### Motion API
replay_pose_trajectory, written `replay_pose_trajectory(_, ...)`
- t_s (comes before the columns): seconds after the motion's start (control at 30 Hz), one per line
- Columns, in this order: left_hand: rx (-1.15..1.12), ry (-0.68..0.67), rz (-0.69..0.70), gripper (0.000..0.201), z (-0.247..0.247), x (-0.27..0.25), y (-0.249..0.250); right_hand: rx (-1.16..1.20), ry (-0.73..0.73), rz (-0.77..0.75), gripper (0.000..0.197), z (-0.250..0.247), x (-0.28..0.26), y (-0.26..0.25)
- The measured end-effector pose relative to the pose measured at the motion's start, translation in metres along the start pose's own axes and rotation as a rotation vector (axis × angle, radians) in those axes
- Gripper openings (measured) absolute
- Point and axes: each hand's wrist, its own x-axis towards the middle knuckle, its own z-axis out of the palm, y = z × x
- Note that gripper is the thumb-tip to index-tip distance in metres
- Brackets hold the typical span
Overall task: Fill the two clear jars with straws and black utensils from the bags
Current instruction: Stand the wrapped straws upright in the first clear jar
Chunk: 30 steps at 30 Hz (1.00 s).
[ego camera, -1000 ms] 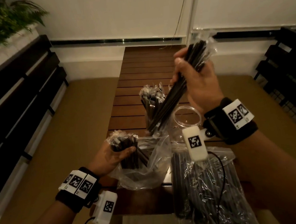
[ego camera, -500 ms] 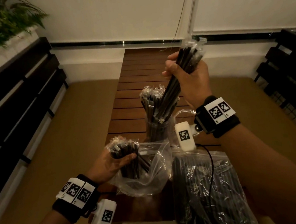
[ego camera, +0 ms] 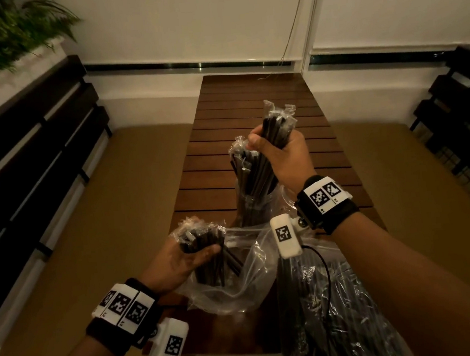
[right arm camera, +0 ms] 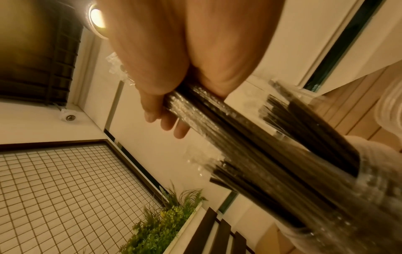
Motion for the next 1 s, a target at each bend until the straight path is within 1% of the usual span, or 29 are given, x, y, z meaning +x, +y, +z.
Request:
replay_pose_trajectory(0.07, 0.004, -0.001, 0.0, 0.031, 0.0, 0.0, 0.0, -0.031, -0.011, 0.01, 0.011, 0.002, -0.001, 0.008)
replay_pose_trajectory(0.17, 0.014, -0.003, -0.006, 0.039, -0.001, 0.0, -0.001, -0.084, -0.03, 0.059, 0.01, 0.005, -0.003, 0.017)
replay_pose_trajectory(0.27, 0.003, -0.004, 0.002, 0.034, 0.0, 0.001, 0.0, -0.142, -0.042, 0.086, 0.016, 0.007, -0.002, 0.024)
replay_pose_trajectory(0.3, -0.002, 0.002, 0.005, 0.032, 0.0, 0.001, 0.001, -0.152, -0.039, 0.088, 0.02, 0.007, -0.002, 0.022)
replay_pose_trajectory(0.37, 0.003, 0.012, 0.005, 0.029, -0.001, 0.001, 0.002, -0.161, -0.01, 0.087, 0.037, 0.005, -0.001, 0.016)
replay_pose_trajectory(0.43, 0.02, 0.004, 0.009, 0.021, 0.0, 0.001, 0.003, -0.149, 0.042, 0.038, 0.056, 0.003, -0.001, 0.006)
replay_pose_trajectory(0.5, 0.031, 0.002, 0.0, 0.012, 0.0, 0.001, 0.004, -0.176, 0.126, -0.063, 0.074, 0.0, 0.001, -0.002)
replay_pose_trajectory(0.57, 0.037, -0.007, -0.017, 0.011, 0.001, 0.002, 0.004, -0.271, 0.169, -0.171, 0.082, -0.002, 0.003, -0.008)
replay_pose_trajectory(0.6, 0.04, -0.012, -0.025, 0.012, 0.001, 0.002, 0.005, -0.327, 0.146, -0.201, 0.082, -0.002, 0.003, -0.009)
replay_pose_trajectory(0.67, 0.054, -0.011, -0.025, 0.013, 0.001, 0.002, 0.005, -0.471, 0.032, -0.197, 0.075, -0.001, 0.003, -0.006)
replay_pose_trajectory(0.77, 0.048, 0.007, -0.039, 0.016, 0.0, 0.002, 0.004, -0.735, -0.162, -0.085, 0.069, -0.002, -0.002, 0.005)
replay_pose_trajectory(0.8, 0.037, 0.006, -0.035, 0.021, -0.001, 0.001, 0.004, -0.785, -0.211, -0.063, 0.066, -0.002, -0.004, 0.008)
replay_pose_trajectory(0.87, 0.033, 0.006, -0.041, 0.036, -0.002, 0.001, 0.004, -0.883, -0.278, -0.071, 0.065, -0.004, -0.008, 0.012)
replay_pose_trajectory(0.9, 0.032, 0.004, -0.044, 0.034, -0.002, 0.001, 0.003, -0.931, -0.301, -0.072, 0.068, -0.005, -0.01, 0.012)
replay_pose_trajectory(0.93, 0.035, 0.003, -0.038, 0.025, -0.001, 0.001, 0.004, -0.959, -0.305, -0.077, 0.072, -0.007, -0.012, 0.011)
replay_pose_trajectory(0.97, 0.048, 0.004, -0.03, 0.015, -0.001, 0.001, 0.004, -0.957, -0.269, -0.091, 0.075, -0.009, -0.015, 0.008)
replay_pose_trajectory(1.0, 0.067, 0.007, -0.022, 0.008, 0.0, 0.002, 0.005, -0.921, -0.191, -0.117, 0.076, -0.011, -0.022, 0.001)
